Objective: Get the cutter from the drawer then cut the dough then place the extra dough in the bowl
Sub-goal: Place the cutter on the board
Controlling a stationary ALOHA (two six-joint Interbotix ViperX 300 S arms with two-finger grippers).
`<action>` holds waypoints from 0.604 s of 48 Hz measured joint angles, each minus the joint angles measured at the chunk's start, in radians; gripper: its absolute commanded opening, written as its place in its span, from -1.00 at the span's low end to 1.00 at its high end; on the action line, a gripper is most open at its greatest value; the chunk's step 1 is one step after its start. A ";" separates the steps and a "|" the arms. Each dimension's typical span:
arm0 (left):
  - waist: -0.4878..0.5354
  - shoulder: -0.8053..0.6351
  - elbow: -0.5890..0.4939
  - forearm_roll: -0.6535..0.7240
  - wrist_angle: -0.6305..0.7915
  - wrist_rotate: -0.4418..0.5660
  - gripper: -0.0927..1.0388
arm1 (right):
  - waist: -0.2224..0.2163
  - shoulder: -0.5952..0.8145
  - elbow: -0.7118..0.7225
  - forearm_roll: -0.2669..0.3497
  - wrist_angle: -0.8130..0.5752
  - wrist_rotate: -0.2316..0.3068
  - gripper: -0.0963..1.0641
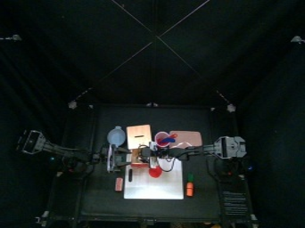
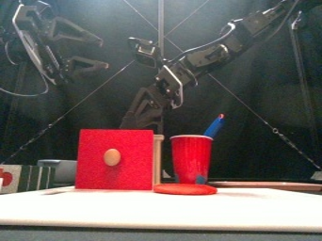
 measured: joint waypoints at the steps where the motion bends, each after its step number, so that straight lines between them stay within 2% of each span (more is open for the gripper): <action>1: 0.000 0.000 0.000 0.000 0.000 0.000 0.80 | 0.000 0.000 0.000 -0.002 0.000 0.000 0.60; 29: 0.000 -0.002 0.000 -0.012 -0.003 0.000 0.80 | -0.003 0.043 -0.011 -0.003 0.002 -0.002 0.57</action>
